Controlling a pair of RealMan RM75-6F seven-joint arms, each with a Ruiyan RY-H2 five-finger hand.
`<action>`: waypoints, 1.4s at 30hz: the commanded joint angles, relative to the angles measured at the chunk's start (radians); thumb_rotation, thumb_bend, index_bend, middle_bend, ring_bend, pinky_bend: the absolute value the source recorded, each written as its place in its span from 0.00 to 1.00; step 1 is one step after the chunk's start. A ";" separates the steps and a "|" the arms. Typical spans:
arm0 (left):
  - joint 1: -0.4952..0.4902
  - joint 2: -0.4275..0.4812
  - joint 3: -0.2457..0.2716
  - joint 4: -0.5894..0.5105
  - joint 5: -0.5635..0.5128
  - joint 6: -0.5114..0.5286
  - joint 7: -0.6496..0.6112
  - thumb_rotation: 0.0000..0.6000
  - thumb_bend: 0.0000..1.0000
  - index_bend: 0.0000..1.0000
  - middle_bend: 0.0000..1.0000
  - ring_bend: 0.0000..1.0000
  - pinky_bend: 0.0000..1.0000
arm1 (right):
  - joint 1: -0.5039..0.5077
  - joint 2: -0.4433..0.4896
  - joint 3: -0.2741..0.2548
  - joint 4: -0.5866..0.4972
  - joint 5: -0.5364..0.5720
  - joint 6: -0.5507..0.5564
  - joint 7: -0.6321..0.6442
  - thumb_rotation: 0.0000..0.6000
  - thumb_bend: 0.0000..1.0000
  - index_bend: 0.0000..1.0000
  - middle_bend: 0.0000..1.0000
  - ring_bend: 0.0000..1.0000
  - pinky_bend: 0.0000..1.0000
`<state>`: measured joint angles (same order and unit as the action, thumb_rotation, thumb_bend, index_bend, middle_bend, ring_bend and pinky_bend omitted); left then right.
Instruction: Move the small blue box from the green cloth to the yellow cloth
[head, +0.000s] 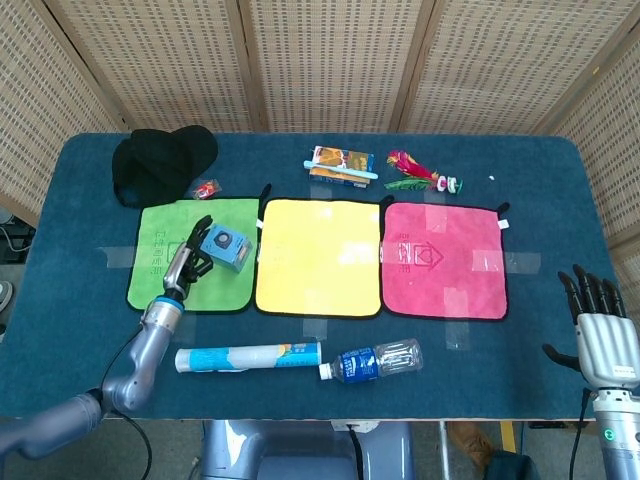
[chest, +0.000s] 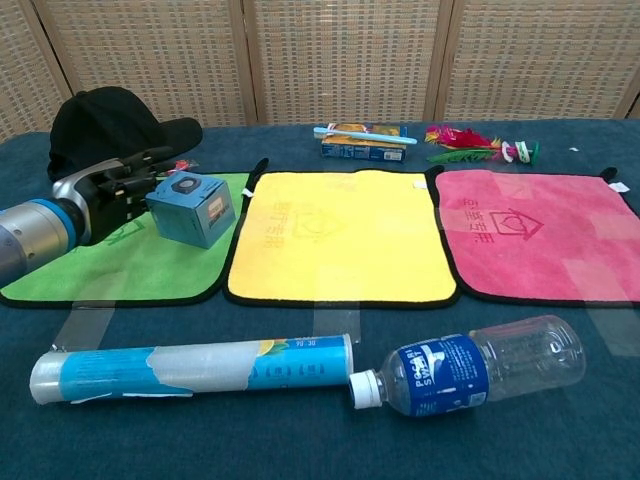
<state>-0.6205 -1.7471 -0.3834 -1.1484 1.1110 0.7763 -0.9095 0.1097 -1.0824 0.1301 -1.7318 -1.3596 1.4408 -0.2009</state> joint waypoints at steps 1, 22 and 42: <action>-0.027 -0.026 -0.016 0.009 -0.021 -0.013 0.034 1.00 1.00 0.00 0.00 0.00 0.00 | 0.001 0.002 0.003 0.004 0.008 -0.004 0.008 1.00 0.00 0.00 0.00 0.00 0.00; -0.218 -0.173 -0.096 0.052 -0.152 -0.090 0.282 1.00 1.00 0.00 0.00 0.00 0.00 | 0.005 0.011 0.012 0.022 0.036 -0.016 0.045 1.00 0.00 0.00 0.00 0.00 0.00; -0.296 -0.116 -0.161 -0.057 -0.244 -0.101 0.440 1.00 1.00 0.00 0.00 0.00 0.00 | 0.003 0.017 0.016 0.027 0.054 -0.017 0.060 1.00 0.00 0.00 0.00 0.00 0.00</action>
<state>-0.9414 -1.9060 -0.5421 -1.1563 0.8447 0.6430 -0.4908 0.1127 -1.0656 0.1456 -1.7050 -1.3058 1.4239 -0.1409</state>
